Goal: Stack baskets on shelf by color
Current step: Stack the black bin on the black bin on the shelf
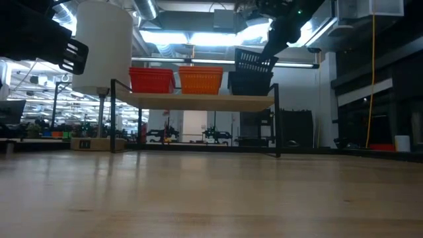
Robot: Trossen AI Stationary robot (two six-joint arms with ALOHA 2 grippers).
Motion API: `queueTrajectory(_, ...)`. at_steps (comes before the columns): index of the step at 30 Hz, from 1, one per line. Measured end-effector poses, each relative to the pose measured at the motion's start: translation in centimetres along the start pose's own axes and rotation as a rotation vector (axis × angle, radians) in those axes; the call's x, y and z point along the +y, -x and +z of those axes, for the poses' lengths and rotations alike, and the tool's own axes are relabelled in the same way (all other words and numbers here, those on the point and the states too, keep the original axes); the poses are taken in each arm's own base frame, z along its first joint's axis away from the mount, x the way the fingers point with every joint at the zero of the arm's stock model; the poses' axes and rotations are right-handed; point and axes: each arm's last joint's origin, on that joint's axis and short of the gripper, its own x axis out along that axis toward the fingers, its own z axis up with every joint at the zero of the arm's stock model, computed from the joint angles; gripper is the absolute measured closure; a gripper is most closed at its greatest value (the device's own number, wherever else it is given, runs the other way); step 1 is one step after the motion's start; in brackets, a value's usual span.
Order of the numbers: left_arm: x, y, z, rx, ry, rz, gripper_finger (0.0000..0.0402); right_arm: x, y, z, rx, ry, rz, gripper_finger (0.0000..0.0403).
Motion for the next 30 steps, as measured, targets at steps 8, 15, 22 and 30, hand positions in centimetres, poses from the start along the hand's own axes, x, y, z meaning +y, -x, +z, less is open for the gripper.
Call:
queueTrajectory(8, 0.0, 0.0, 0.0, 0.0, 0.0, 0.0, 0.0335, 0.0, 0.0, 0.0, 0.001, -0.004, 0.0, 0.0366)
queueTrajectory(15, 0.0, 0.0, 0.0, 0.0, 0.0, 0.0, 0.0335, 0.0, 0.0, -0.02, 0.002, -0.012, 0.0, 0.0348)
queueTrajectory(22, 0.0, 0.0, 0.01, 0.0, 0.0, 0.0, 0.0335, 0.0, 0.0, 0.01, 0.0, -0.06, 0.002, 0.0321)
queueTrajectory(30, 0.0, 0.0, 0.01, 0.0, 0.0, 0.0, 0.0335, 0.47, 0.1, 0.61, -0.076, -0.079, 0.103, 0.0294)
